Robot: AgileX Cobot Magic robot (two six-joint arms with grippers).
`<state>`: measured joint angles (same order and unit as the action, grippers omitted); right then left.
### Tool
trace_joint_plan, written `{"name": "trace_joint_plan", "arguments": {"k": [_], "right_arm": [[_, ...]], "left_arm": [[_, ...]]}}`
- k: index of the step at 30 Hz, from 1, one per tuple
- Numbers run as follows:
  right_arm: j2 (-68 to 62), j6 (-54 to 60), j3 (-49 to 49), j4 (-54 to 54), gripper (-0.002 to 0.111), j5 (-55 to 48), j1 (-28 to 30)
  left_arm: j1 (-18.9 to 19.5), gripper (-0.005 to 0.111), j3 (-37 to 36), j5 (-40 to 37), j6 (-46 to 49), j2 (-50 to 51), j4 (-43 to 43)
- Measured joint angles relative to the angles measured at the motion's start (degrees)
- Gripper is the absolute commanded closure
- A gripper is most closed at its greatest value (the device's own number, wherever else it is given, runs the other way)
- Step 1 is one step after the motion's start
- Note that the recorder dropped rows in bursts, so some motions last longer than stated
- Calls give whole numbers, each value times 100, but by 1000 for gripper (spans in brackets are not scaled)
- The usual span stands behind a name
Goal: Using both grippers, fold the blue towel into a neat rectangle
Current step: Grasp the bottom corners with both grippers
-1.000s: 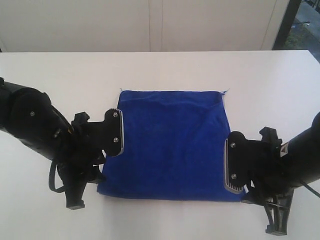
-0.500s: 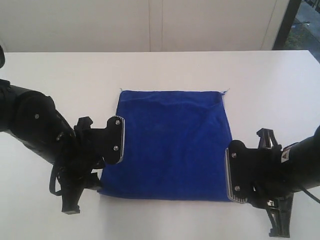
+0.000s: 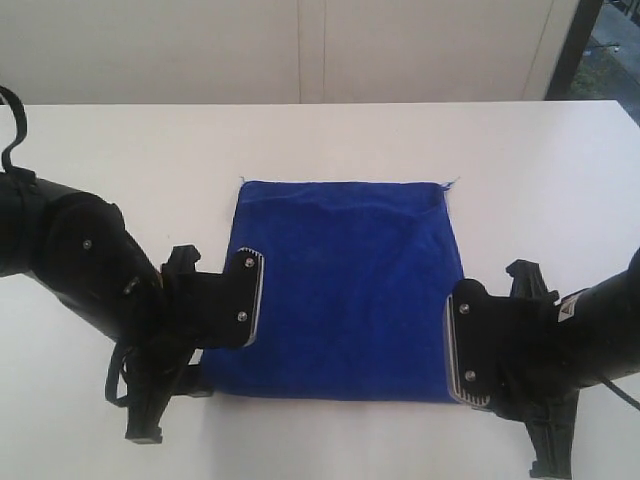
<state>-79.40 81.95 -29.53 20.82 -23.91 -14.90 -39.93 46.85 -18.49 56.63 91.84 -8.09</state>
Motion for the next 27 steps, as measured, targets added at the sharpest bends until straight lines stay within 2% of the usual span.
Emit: {"name": "trace_joint_plan", "arguments": {"k": [14, 18, 23, 25, 27], "right_arm": [[-573, 107, 144, 25, 64, 456, 0], [-700, 107, 144, 25, 70, 563, 0], [-711, 107, 144, 47, 70, 589, 0], [-711, 107, 144, 56, 76, 589, 0], [-721, 107, 144, 67, 88, 537, 0]], "left_arm": [[0, 53, 0, 122, 15, 170, 0], [0, 53, 0, 146, 15, 170, 0], [0, 53, -64, 234, 3, 321, 0], [0, 63, -74, 211, 3, 374, 0], [0, 86, -74, 203, 3, 386, 0]]}}
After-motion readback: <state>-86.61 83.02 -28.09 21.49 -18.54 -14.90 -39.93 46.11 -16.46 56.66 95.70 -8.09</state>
